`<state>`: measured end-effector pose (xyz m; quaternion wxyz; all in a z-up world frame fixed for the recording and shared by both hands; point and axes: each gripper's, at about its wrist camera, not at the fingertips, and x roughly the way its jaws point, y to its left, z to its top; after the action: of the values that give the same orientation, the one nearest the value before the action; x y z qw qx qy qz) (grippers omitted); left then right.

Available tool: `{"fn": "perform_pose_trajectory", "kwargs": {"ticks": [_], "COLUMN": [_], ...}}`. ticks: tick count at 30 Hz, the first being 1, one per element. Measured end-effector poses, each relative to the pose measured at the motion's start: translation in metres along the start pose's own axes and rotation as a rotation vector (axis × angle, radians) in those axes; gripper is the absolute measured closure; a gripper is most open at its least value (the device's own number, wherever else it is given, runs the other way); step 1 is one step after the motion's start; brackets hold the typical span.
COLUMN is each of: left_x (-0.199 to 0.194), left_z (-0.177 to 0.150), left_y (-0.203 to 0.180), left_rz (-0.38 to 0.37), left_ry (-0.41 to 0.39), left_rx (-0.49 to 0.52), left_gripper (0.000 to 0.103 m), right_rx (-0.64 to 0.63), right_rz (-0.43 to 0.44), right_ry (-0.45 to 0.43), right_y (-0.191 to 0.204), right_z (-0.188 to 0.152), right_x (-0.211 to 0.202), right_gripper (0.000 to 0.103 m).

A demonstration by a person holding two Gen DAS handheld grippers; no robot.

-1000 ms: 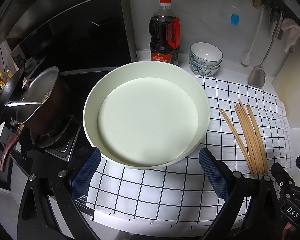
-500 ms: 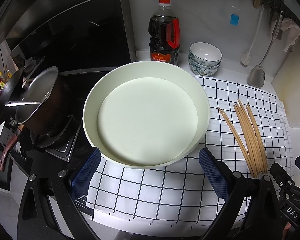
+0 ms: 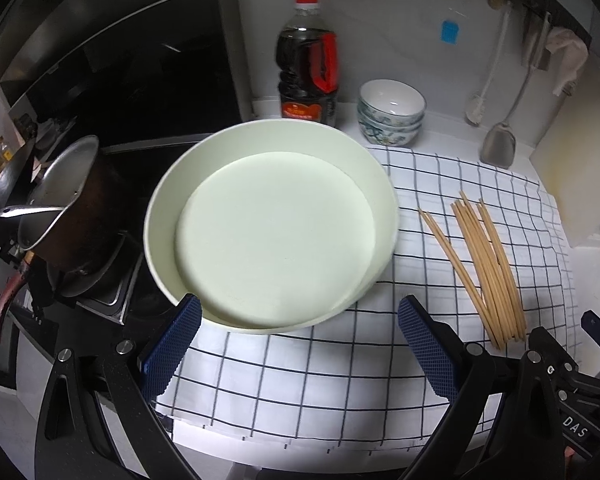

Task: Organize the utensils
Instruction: 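Move the right gripper to the wooden chopsticks and grasp one chopstick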

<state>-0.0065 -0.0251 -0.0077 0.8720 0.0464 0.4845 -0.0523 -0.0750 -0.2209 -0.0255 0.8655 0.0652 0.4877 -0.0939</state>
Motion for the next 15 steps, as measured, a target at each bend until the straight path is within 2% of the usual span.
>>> {"fn": "perform_pose_trajectory", "kwargs": {"ticks": [5,10,15], "left_x": [0.009,0.022,0.040], "left_z": [-0.006,-0.011,-0.015], "left_y": [-0.029,-0.065,-0.104], "left_rz": [-0.056,-0.139,-0.165], "left_ry": [0.017,0.022,0.025], "left_rx": [0.062,0.107,0.139], "left_gripper": [0.006,0.006,0.006], "right_rx": [0.035,0.014,-0.017], "right_rz": [0.000,0.003,-0.004], "right_ry": [-0.003,-0.025,-0.036], "right_y": [-0.029,-0.058,-0.091], "right_z": [-0.012,-0.020,-0.020], "right_x": [0.006,0.017,0.040], "right_gripper": [0.009,0.009,0.009]}}
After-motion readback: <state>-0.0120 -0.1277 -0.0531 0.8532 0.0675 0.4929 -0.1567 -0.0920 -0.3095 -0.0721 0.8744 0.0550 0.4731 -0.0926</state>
